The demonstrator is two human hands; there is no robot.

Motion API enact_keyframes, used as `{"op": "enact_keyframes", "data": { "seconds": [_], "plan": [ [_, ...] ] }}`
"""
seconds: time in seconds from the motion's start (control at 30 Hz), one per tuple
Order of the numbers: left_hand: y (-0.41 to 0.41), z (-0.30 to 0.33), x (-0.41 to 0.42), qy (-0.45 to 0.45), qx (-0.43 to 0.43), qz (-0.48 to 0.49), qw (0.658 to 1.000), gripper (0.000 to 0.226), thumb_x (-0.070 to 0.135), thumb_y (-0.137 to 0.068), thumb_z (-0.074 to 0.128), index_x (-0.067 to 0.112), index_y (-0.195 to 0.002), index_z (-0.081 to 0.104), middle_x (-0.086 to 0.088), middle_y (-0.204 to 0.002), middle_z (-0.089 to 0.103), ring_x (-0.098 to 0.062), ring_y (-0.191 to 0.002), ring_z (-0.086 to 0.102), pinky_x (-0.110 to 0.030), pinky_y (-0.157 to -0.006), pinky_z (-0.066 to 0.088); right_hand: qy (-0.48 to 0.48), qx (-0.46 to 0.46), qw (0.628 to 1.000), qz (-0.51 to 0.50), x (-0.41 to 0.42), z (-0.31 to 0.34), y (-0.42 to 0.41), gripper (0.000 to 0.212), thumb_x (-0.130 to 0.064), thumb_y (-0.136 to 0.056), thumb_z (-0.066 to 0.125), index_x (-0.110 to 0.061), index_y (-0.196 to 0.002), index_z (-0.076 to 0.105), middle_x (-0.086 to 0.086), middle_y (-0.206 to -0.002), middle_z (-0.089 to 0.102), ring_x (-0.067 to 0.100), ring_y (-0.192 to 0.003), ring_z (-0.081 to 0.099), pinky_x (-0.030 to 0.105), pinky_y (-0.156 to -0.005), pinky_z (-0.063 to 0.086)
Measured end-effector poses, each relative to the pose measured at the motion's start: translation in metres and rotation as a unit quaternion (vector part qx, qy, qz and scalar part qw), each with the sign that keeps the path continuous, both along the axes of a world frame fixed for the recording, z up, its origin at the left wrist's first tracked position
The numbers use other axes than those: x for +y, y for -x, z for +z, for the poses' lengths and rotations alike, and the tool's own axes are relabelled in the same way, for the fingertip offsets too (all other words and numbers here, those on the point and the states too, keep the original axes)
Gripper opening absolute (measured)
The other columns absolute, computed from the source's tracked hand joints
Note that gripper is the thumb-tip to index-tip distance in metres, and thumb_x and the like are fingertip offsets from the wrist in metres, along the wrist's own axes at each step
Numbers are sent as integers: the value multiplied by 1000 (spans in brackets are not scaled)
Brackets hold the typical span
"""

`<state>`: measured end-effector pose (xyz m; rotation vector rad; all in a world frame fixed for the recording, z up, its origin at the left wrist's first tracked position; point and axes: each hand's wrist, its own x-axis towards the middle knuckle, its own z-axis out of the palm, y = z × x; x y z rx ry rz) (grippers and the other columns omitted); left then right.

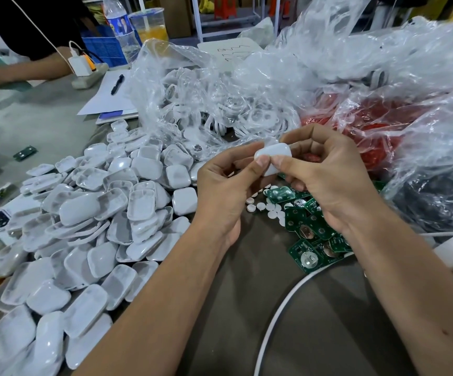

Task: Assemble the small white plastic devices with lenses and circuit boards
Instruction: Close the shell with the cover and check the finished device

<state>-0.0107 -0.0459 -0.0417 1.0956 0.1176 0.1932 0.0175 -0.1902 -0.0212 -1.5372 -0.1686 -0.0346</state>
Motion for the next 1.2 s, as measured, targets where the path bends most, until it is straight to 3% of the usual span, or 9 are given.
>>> {"op": "enact_keyframes", "data": {
  "seconds": [0.13, 0.37, 0.6, 0.7, 0.8, 0.97, 1.07, 1.2],
  "plan": [
    [1, 2, 1, 14, -8, -20, 1000, 19, -4, -81, 75, 5, -98, 76, -9, -83, 76, -23, -86, 75, -35, -80, 63, -28, 15, 1000, 1, -1, 0, -2, 14, -17, -90, 80, -6, -95, 72, 10, -75, 64, 13, -51, 56, 22, -44, 43],
    [1, 1, -1, 68, 5, -35, 997, 31, 9, -70, 80, 2, -100, 76, -18, -99, 76, -29, -94, 74, -33, -82, 63, -59, -18, 998, 5, 1, 3, 0, 14, -8, -87, 81, -1, -95, 72, 10, -73, 64, 14, -53, 54, 23, -46, 44],
    [1, 3, -3, 56, -26, -19, 998, 17, 8, -69, 79, 5, -86, 75, -17, -97, 77, -30, -93, 74, -55, -99, 55, -107, -16, 994, 22, 5, 5, 5, 17, -10, -80, 82, -5, -89, 69, 14, -77, 62, 14, -56, 53, 21, -48, 43],
    [2, 4, -3, 64, -32, -24, 997, 10, 7, -71, 79, 8, -80, 75, -16, -96, 76, -30, -92, 74, -60, -101, 52, -127, -12, 991, 27, 7, 6, 7, 23, -17, -72, 82, -8, -87, 68, 16, -78, 61, 11, -55, 55, 18, -48, 45],
    [1, 5, -2, 64, -35, -29, 997, 8, 7, -72, 77, 8, -81, 75, -15, -97, 76, -29, -93, 74, -60, -103, 51, -146, -16, 989, 33, 8, 6, 8, 16, -10, -78, 81, -8, -85, 66, 11, -74, 64, 7, -51, 59, 16, -46, 46],
    [1, 5, -1, 54, -44, -27, 997, 7, 8, -74, 77, 7, -79, 73, -17, -96, 76, -30, -91, 74, -49, -93, 59, -161, -30, 986, 31, 9, 5, 8, 17, 3, -87, 75, -7, -81, 63, 4, -72, 69, 6, -48, 62, 15, -44, 47],
    [1, 4, -2, 35, -46, -12, 998, 10, 11, -74, 78, 6, -82, 73, -16, -94, 75, -30, -88, 75, -51, -91, 59, -149, -49, 987, 12, 11, 2, 8, 15, 1, -87, 77, -7, -81, 66, 2, -69, 69, 6, -48, 62, 16, -44, 48],
    [-2, 2, -2, 23, -28, 34, 999, 6, 6, -88, 72, 1, -91, 70, -19, -94, 71, -29, -81, 74, -44, -80, 65, -83, -50, 995, -3, 9, -2, 3, 7, -7, -91, 78, -11, -96, 78, 15, -76, 66, 11, -54, 57, 20, -48, 46]
  ]
}}
